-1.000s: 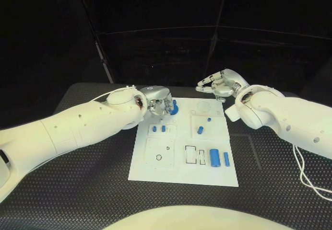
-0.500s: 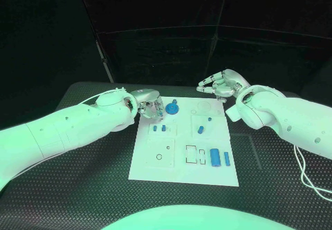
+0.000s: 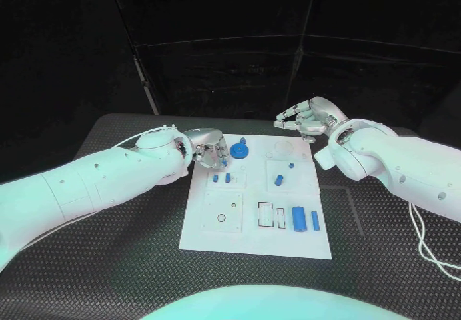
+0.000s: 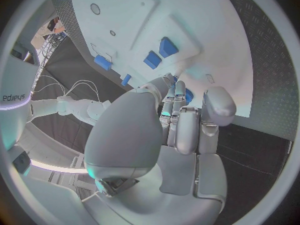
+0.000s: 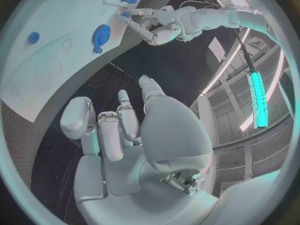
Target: Assemble the parts on the task board
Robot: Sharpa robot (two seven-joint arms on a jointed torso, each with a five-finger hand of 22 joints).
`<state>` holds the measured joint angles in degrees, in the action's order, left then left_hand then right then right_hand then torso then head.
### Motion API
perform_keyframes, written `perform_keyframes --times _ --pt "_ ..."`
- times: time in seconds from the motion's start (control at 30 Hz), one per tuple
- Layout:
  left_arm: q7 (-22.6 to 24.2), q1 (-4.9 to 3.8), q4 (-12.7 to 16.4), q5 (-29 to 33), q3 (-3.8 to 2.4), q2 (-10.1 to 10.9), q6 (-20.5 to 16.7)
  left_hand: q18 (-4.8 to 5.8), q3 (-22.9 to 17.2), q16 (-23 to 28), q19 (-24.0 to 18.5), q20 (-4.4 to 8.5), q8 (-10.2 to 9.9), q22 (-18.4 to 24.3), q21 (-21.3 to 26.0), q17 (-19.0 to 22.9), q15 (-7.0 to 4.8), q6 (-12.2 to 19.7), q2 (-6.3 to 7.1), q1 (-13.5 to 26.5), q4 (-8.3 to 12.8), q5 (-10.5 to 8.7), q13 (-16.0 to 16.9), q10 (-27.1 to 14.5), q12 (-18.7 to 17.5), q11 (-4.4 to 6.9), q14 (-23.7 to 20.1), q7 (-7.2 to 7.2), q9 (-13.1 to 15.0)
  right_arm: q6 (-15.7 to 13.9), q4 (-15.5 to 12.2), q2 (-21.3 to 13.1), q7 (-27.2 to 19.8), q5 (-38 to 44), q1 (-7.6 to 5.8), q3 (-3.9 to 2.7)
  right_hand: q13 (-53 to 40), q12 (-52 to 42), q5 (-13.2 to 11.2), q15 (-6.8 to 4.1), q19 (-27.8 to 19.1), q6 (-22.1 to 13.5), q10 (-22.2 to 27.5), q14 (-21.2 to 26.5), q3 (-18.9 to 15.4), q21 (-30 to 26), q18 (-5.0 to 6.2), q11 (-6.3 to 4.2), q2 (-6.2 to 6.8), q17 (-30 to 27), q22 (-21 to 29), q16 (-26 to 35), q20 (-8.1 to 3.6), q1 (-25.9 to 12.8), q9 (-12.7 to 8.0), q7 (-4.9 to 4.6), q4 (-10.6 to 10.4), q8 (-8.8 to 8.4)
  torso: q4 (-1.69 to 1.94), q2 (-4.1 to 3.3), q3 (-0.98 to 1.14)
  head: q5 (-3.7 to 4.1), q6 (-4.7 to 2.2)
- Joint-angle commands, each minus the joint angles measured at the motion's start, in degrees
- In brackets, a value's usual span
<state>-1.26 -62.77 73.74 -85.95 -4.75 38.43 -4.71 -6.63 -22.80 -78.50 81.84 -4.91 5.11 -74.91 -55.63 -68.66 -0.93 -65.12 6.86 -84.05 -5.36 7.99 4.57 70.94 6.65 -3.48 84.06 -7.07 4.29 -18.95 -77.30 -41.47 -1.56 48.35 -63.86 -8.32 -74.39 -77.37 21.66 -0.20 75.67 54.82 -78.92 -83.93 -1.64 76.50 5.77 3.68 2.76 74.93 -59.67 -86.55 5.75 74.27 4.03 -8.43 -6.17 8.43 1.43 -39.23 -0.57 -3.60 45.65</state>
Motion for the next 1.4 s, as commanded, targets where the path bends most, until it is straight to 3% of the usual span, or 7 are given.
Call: perform_keyframes --times 0.03,1.2,1.3,1.4 --pt "0.0 -0.01 -0.3 0.7 -0.07 -0.2 0.7 0.78 -0.3 -0.1 -0.1 0.18 -0.3 -3.4 0.2 0.1 -0.16 -0.3 0.02 0.8 -0.1 -0.01 0.0 0.3 -0.3 -0.02 1.9 -0.21 0.1 0.3 -0.1 0.0 -0.5 0.1 -0.09 -0.04 0.1 0.0 0.2 -0.49 0.1 -0.3 0.2 -4.3 -0.1 -0.3 -0.05 -0.06 -0.56 6.6 0.1 0.4 -0.33 0.0 -0.1 -0.09 -0.1 0.4 0.01 -0.02 0.02 0.01 0.06" --pt "-0.6 0.06 -3.5 0.7 -0.05 -2.8 4.0 0.7 -0.8 0.0 -0.3 0.11 -0.7 -3.3 0.7 0.4 -0.06 0.1 0.2 1.3 0.0 -0.19 -0.1 0.0 -0.7 -0.17 1.8 -0.34 -0.1 0.4 0.0 0.1 -0.5 0.1 -0.09 -0.04 0.1 0.0 0.2 -0.49 0.1 -0.3 0.2 -4.3 -0.1 -0.3 -0.05 -0.06 -0.65 6.7 0.1 0.3 -0.33 0.1 -0.1 -0.1 -0.1 0.41 0.03 0.01 0.01 0.03 0.47" --pt "-0.7 0.06 -3.5 0.7 -0.05 -2.8 4.3 0.7 -1.1 0.0 -0.4 -0.01 -1.3 -3.4 0.8 0.6 0.14 1.1 0.56 1.8 0.0 -0.22 -0.2 -0.4 -1.2 -0.4 1.7 -0.61 -0.3 0.4 0.0 0.1 -0.5 0.1 -0.09 -0.04 0.1 0.0 0.2 -0.49 0.1 -0.3 0.2 -4.3 -0.1 -0.3 -0.05 -0.06 -0.65 6.7 0.1 0.3 -0.33 0.1 -0.1 -0.1 -0.1 0.41 0.03 0.04 0.01 0.02 0.47" --pt "-0.7 0.06 -3.5 0.7 -0.05 -2.7 4.3 0.63 -1.6 0.1 -0.5 -0.13 -1.7 -3.4 1.1 0.8 0.27 4.2 1.25 2.4 0.1 -0.2 -0.2 -0.8 -1.7 -0.45 1.6 -0.78 -0.7 0.4 0.0 0.1 -0.5 0.1 -0.09 -0.04 0.1 0.0 0.2 -0.49 0.1 -0.3 0.2 -4.3 -0.1 -0.3 -0.05 -0.06 -0.65 6.7 0.1 0.3 -0.33 0.1 -0.1 -0.1 -0.1 0.41 0.04 0.06 0.01 0.05 0.46"
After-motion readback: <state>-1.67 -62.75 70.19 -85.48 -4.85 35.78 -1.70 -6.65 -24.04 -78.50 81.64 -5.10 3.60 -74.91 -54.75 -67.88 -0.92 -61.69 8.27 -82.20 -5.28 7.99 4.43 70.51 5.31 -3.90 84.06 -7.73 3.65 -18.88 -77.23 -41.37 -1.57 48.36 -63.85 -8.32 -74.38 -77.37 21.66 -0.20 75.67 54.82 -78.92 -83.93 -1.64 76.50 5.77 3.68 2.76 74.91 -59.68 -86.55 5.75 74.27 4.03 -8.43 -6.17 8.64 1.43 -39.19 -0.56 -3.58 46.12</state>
